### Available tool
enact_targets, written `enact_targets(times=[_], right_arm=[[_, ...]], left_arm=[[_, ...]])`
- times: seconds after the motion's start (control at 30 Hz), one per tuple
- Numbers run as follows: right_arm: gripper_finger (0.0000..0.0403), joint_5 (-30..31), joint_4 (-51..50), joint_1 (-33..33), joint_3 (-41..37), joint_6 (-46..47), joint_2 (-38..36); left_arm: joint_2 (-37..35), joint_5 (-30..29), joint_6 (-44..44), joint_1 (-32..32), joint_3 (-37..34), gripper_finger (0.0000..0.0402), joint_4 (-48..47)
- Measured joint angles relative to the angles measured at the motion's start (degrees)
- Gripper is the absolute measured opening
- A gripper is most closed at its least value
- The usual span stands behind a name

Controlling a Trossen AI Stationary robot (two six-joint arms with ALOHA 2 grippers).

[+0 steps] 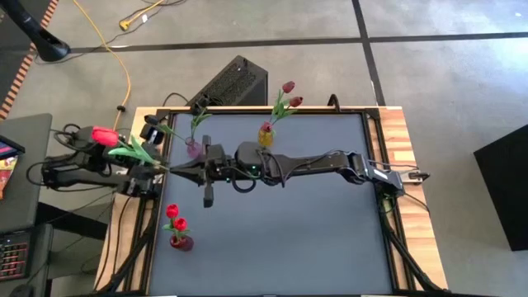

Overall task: Sort flowers into vase by color
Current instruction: Put the red flower into the red vase

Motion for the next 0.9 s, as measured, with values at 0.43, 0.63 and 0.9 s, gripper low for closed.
enact_targets(times=[0.43,0.63,0.9], right_arm=[[0.0016,0.07,-0.70,-0.19,-0.07,-0.17,0.02],[0.0036,0.09,-0.54,-0.19,-0.07,-0.30,0.02],[0.0102,0.11,-0.65,-0.19,-0.07,-0.28,0.02]], left_arm=[[1.57,-0.61,0.61,0.00,0.00,0.0082,2.15],[1.60,1.13,0.63,0.00,0.00,0.0064,2.18],[1.77,2.88,0.63,0.00,0.00,0.0003,2.27]])
